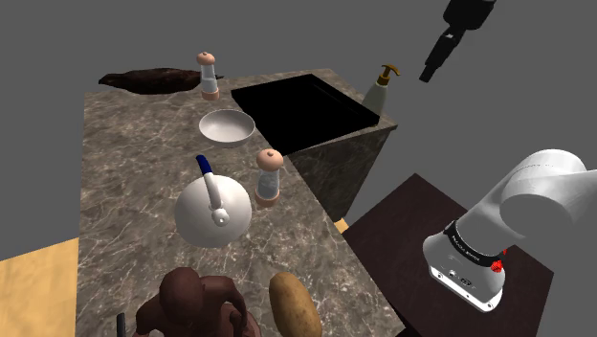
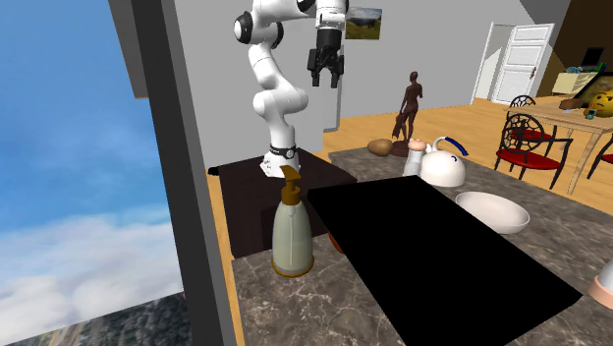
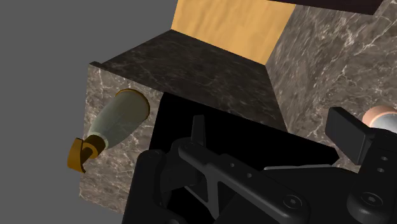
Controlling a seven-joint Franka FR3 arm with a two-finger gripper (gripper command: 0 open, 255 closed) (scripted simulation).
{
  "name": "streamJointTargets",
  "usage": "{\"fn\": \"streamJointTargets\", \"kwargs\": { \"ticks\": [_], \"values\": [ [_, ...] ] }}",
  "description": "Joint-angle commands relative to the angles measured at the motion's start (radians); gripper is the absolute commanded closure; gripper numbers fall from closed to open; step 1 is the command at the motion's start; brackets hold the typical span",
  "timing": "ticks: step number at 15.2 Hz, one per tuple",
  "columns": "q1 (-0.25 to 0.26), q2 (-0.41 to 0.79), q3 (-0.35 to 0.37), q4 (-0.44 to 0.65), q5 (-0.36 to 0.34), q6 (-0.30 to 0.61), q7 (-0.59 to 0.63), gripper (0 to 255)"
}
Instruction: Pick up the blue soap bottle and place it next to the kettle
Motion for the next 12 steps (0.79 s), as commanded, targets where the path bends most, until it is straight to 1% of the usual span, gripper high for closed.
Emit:
{"fn": "streamJointTargets", "kwargs": {
  "ticks": [1, 7, 12],
  "values": [
    [0.0, 0.0, 0.0, 0.0, 0.0, 0.0, 0.0, 0],
    [-0.033, 0.151, -0.107, 0.036, -0.051, 0.133, -0.104, 0],
    [-0.049, 0.302, -0.192, 0.103, -0.067, 0.232, -0.191, 0]
  ]
}}
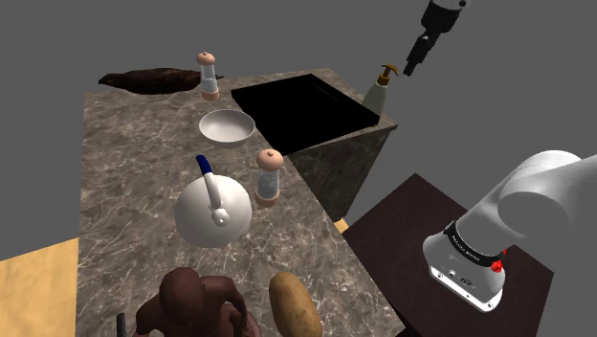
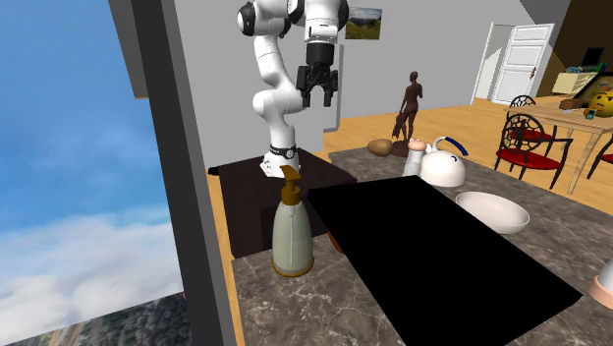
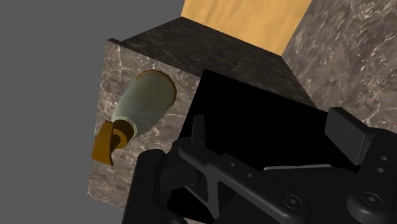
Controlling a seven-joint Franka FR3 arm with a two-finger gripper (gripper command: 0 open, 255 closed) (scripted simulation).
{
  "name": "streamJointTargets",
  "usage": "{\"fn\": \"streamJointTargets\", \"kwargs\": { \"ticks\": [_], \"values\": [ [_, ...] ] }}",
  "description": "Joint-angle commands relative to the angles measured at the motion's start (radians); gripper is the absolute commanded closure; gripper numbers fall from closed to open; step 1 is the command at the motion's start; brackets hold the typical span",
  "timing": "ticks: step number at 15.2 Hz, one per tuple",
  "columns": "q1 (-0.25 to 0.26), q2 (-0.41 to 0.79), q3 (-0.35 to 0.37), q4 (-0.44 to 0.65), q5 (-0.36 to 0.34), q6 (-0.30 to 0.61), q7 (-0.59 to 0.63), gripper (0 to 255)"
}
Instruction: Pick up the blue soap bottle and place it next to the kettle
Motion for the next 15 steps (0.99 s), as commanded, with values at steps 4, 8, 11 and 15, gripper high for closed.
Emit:
{"fn": "streamJointTargets", "kwargs": {
  "ticks": [4, 8, 11, 15],
  "values": [
    [-0.013, 0.169, -0.086, 0.099, 0.007, 0.087, -0.1, 0],
    [-0.019, 0.31, -0.144, 0.195, 0.042, 0.139, -0.183, 0],
    [-0.028, 0.423, -0.181, 0.28, 0.084, 0.167, -0.25, 0],
    [-0.052, 0.58, -0.217, 0.415, 0.159, 0.185, -0.343, 0]
  ]
}}
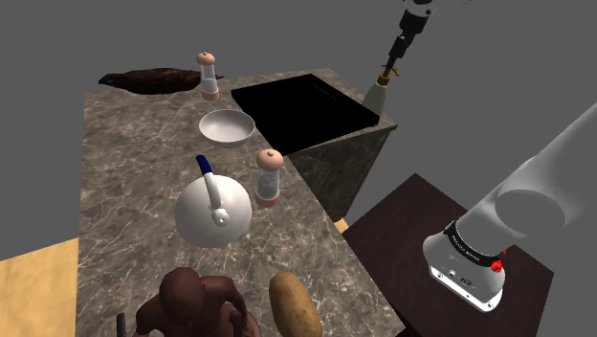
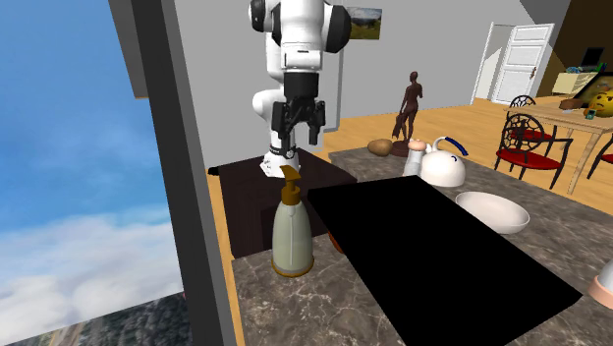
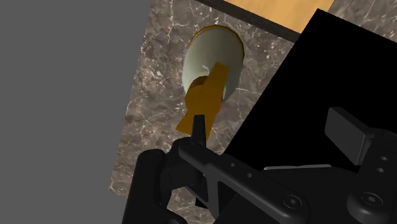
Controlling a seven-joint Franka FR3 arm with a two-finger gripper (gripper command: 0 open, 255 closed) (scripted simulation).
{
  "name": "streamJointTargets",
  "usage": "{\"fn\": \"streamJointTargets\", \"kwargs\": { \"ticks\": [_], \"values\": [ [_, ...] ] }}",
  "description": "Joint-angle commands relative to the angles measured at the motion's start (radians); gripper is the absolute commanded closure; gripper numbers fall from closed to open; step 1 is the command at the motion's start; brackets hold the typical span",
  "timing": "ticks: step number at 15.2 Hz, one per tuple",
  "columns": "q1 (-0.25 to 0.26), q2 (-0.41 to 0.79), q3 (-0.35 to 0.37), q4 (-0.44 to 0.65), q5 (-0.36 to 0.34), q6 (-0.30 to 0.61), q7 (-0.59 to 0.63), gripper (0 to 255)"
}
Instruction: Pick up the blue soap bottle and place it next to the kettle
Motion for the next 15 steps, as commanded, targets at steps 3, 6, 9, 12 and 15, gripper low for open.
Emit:
{"fn": "streamJointTargets", "kwargs": {
  "ticks": [3, 6, 9, 12, 15],
  "values": [
    [-0.039, 0.165, -0.023, 0.153, 0.084, 0.001, -0.094, 0],
    [-0.057, 0.221, -0.022, 0.199, 0.112, 0.008, -0.12, 0],
    [-0.06, 0.237, -0.02, 0.18, 0.119, 0.042, -0.125, 0],
    [-0.064, 0.258, -0.018, 0.159, 0.129, 0.082, -0.131, 0],
    [-0.064, 0.258, -0.018, 0.159, 0.129, 0.082, -0.131, 0]
  ]
}}
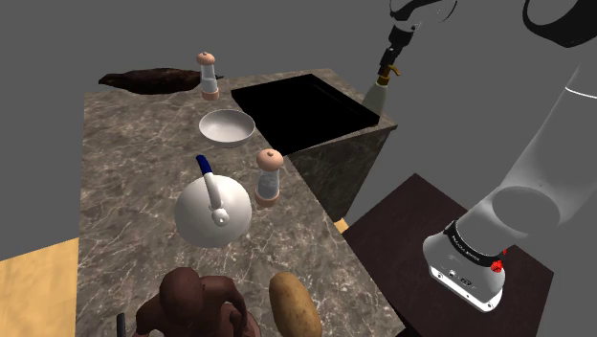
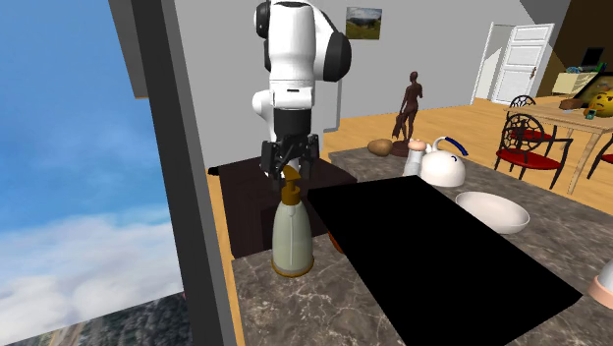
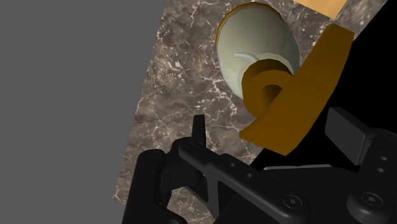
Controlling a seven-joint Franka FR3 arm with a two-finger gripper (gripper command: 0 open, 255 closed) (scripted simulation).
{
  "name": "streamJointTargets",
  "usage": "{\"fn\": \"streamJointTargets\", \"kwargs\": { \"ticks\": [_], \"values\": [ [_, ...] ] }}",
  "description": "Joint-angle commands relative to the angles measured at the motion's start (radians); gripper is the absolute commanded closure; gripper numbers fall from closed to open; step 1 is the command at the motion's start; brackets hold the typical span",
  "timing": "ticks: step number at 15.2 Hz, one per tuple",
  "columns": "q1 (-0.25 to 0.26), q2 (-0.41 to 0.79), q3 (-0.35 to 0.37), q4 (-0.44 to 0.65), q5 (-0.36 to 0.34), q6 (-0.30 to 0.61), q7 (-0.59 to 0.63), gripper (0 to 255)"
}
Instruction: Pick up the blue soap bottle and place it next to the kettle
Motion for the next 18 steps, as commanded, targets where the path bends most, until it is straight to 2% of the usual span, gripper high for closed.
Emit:
{"fn": "streamJointTargets", "kwargs": {
  "ticks": [1, 5, 6, 15, 18],
  "values": [
    [-0.001, 0.001, 0.0, -0.001, 0.001, 0.002, -0.001, 0],
    [-0.001, 0.001, 0.0, -0.001, 0.001, 0.002, -0.001, 0],
    [-0.001, 0.001, 0.0, -0.001, 0.001, 0.002, -0.001, 255],
    [-0.001, 0.001, 0.0, -0.001, 0.001, 0.002, -0.001, 255],
    [0.0, -0.011, -0.002, 0.025, -0.005, -0.034, 0.002, 255]
  ]
}}
